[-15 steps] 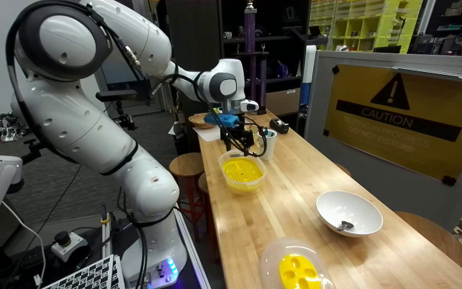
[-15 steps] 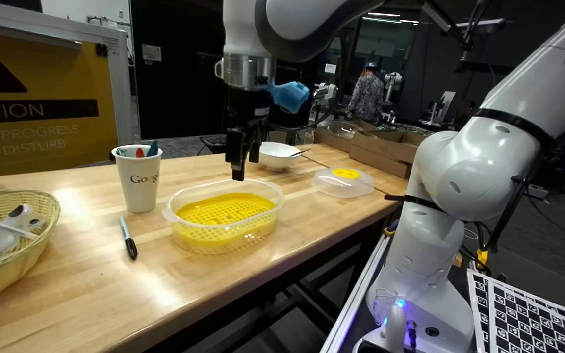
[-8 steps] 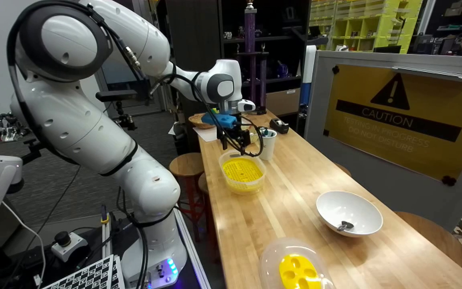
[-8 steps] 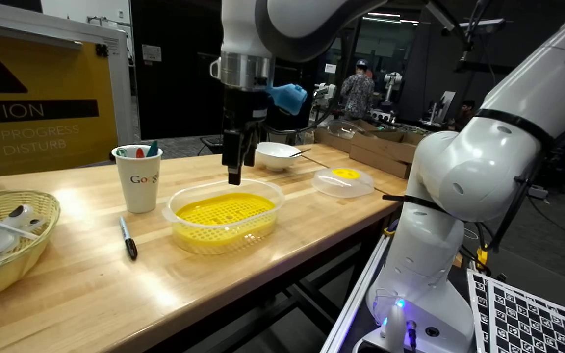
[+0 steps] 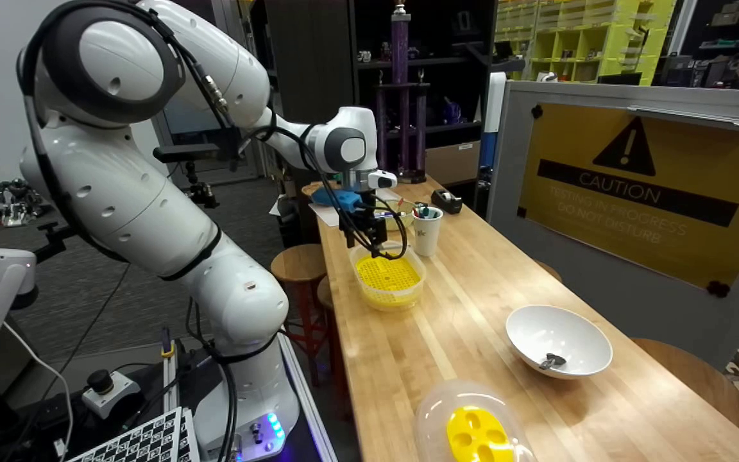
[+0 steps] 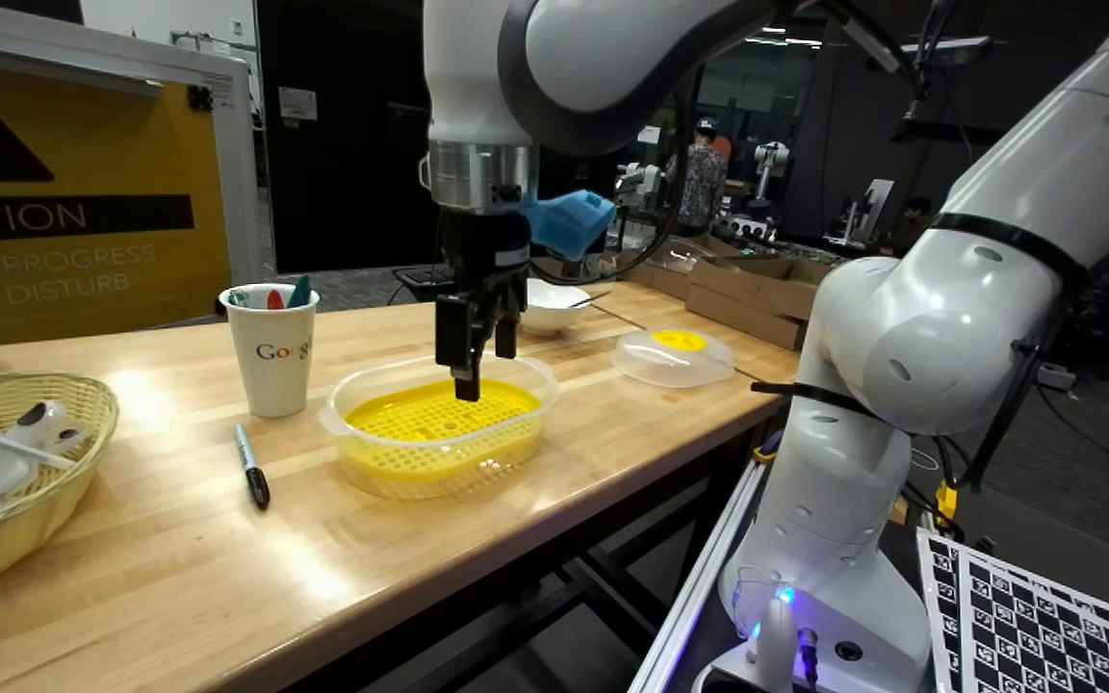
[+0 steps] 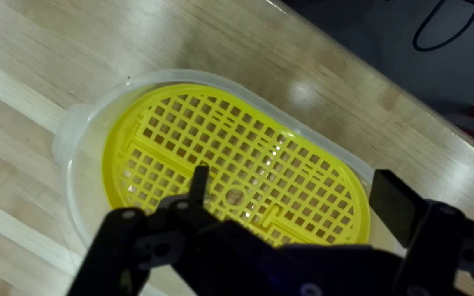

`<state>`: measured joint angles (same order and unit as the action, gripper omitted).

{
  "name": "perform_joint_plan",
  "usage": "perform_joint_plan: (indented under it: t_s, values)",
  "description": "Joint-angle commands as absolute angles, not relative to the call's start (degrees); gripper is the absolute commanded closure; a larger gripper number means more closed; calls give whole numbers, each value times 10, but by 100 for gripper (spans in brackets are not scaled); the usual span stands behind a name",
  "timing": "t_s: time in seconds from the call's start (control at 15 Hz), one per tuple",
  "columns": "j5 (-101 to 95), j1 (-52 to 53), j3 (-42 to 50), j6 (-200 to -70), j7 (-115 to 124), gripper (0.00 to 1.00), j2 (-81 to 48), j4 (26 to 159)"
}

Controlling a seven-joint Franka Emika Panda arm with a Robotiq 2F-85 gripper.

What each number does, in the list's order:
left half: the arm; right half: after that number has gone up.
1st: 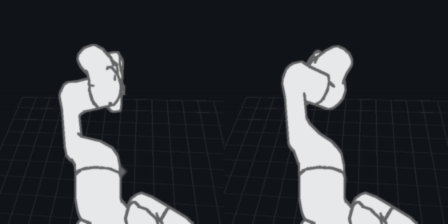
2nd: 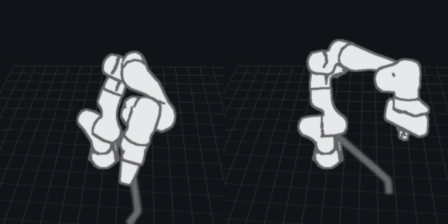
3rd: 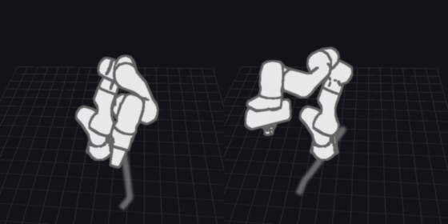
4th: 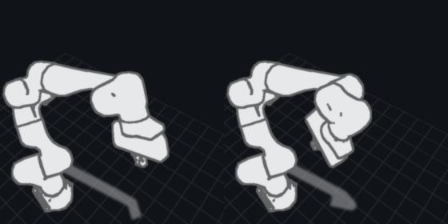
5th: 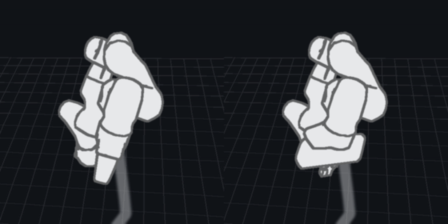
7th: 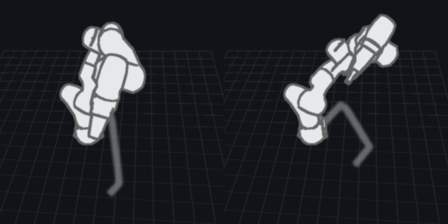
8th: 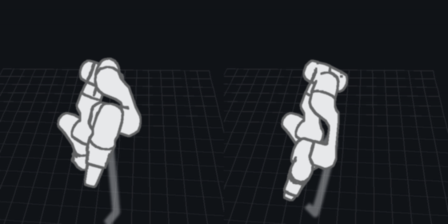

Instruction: Move the lunchbox forward

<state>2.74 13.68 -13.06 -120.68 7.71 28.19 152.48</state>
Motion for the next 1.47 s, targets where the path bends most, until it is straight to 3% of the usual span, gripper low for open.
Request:
perform_joint_plan:
  t_s: [0.0, 1.4]
  values:
    - [20, 131, -149, -1216, 117, 0, 286, 1515]
    - [34, 178, -219, -1247, 191, 0, 282, 1522]
